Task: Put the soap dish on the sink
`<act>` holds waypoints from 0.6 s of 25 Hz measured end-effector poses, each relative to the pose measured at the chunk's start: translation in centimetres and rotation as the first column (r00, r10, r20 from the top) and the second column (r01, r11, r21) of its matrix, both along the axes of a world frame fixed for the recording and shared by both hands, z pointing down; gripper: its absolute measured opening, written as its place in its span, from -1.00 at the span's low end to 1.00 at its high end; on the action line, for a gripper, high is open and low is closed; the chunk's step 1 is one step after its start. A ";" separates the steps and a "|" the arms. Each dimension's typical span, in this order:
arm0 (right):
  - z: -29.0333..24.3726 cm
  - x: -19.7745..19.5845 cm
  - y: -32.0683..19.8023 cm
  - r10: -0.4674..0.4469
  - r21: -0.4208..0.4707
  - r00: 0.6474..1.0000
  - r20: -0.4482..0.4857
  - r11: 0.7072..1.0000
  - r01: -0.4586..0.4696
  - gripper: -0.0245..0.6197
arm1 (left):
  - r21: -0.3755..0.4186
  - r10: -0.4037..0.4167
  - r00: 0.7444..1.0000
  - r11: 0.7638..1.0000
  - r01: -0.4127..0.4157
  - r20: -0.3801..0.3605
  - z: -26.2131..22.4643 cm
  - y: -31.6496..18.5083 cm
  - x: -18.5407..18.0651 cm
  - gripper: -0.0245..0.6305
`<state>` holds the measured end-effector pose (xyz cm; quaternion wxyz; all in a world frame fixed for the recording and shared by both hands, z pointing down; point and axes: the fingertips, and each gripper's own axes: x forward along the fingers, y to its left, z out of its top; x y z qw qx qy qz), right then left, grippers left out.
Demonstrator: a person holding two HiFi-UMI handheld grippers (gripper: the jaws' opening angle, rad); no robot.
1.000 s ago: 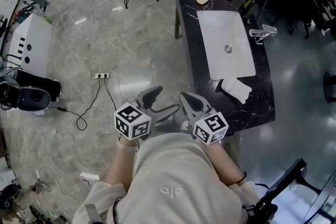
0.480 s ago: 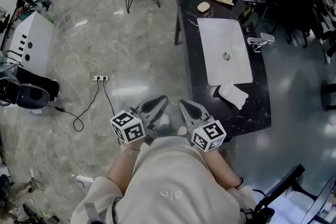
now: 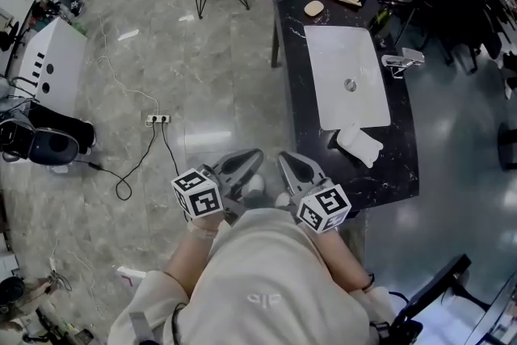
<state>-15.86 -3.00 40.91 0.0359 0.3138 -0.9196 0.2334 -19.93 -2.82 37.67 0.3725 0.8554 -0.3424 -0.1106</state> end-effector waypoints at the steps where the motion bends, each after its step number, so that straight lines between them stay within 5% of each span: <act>1: 0.1 0.1 0.0 0.000 0.000 1.000 0.000 1.000 0.000 -0.86 | -0.006 0.003 1.000 1.000 -0.003 0.002 0.0 0.0 0.2 -0.90; 15: -0.2 1.8 -0.1 0.025 0.004 0.999 0.032 1.000 -0.025 -0.86 | -0.003 0.066 0.998 0.998 -0.066 -0.009 0.1 1.3 2.6 -0.90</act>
